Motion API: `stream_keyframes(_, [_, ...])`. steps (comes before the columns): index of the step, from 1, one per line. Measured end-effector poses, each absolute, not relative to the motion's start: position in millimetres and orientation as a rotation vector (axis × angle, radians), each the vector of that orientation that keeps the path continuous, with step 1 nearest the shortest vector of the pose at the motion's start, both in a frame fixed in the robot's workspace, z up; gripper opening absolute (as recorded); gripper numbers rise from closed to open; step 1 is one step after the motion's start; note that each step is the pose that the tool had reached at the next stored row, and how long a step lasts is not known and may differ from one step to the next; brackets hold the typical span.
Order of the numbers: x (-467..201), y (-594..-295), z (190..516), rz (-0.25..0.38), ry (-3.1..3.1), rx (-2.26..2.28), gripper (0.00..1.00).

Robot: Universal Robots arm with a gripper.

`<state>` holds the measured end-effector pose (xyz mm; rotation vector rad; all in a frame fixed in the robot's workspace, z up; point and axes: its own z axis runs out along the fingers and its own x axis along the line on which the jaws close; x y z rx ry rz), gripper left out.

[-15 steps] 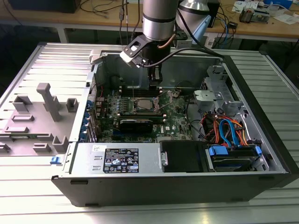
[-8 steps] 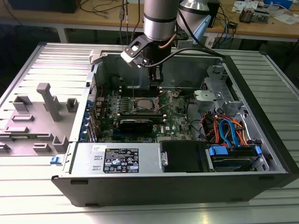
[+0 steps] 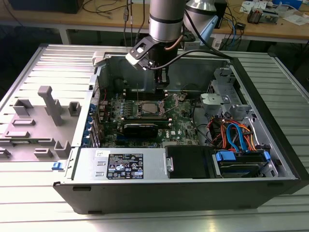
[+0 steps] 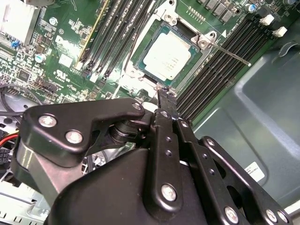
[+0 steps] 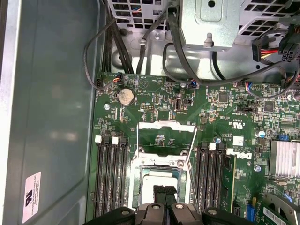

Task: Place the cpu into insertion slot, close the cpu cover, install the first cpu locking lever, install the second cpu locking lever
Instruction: 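Close the cpu cover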

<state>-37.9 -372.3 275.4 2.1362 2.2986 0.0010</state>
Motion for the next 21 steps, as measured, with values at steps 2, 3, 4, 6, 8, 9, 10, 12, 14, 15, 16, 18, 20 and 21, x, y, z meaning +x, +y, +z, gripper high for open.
stream_keyframes(2, [-37.5, -372.3, 275.4, 0.001, 2.299, 2.136, 0.11])
stream_keyframes(3, [-37.3, -372.3, 275.4, 0.001, 2.299, 2.136, 0.11])
stream_keyframes(4, [-37.2, -372.3, 275.4, 0.001, 2.299, 2.136, 0.11])
stream_keyframes(6, [-36.9, -372.3, 275.4, 0.001, 2.298, 2.136, 0.11])
stream_keyframes(8, [-35.9, -372.3, 275.4, 0.001, 2.299, 2.136, 0.11])
stream_keyframes(9, [-35.8, -372.3, 275.4, 0.001, 2.299, 2.136, 0.11])
stream_keyframes(10, [-35.8, -372.3, 275.4, 0.001, 2.299, 2.136, 0.11])
stream_keyframes(12, [-35.8, -372.3, 275.4, 0.001, 2.299, 2.136, 0.11])
stream_keyframes(14, [-35.8, -372.3, 275.4, 0.001, 2.299, 2.136, 0.11])
stream_keyframes(15, [-35.8, -372.3, 275.4, 0.001, 2.299, 2.136, 0.11])
stream_keyframes(16, [-35.7, -372.3, 275.4, 0.001, 2.299, 2.136, 0.11])
stream_keyframes(18, [-35.7, -372.3, 275.4, 0.001, 2.299, 2.136, 0.11])
stream_keyframes(20, [-33.5, -372.3, 275.4, 0.001, 2.299, 2.136, 0.11])
stream_keyframes(21, [-32.7, -372.3, 275.4, 0.001, 2.299, 2.136, 0.11])
